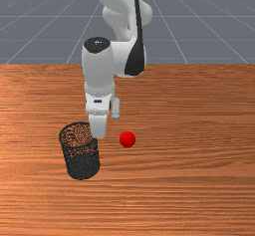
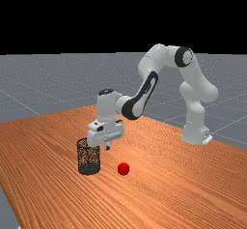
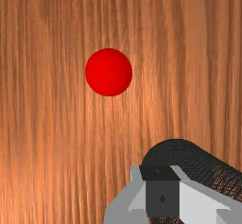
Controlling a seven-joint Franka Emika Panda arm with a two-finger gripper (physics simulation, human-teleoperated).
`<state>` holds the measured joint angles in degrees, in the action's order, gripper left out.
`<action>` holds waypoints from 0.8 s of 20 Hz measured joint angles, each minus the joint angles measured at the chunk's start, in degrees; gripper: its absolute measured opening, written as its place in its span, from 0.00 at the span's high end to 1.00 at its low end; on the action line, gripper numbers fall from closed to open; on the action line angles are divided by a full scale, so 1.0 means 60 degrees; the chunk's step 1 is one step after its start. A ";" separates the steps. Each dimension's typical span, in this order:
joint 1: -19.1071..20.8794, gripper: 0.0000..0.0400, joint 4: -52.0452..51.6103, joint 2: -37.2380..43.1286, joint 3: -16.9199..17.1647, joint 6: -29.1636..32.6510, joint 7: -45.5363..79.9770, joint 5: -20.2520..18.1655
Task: Put the ball into the container
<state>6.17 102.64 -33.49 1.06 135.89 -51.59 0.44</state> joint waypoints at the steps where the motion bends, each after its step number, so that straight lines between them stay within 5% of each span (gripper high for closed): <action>1: -0.0002 1.00 -0.0025 -0.0154 -0.0001 0.0179 0.0007 0.0004; 7: -0.0059 1.00 -0.0384 -0.0517 -0.0176 0.1112 -0.0085 -0.0061; 16: 0.0060 1.00 0.3305 0.1600 -0.0160 0.2706 -0.0256 -0.0083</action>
<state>6.53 122.47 -23.89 0.10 152.13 -53.12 -0.06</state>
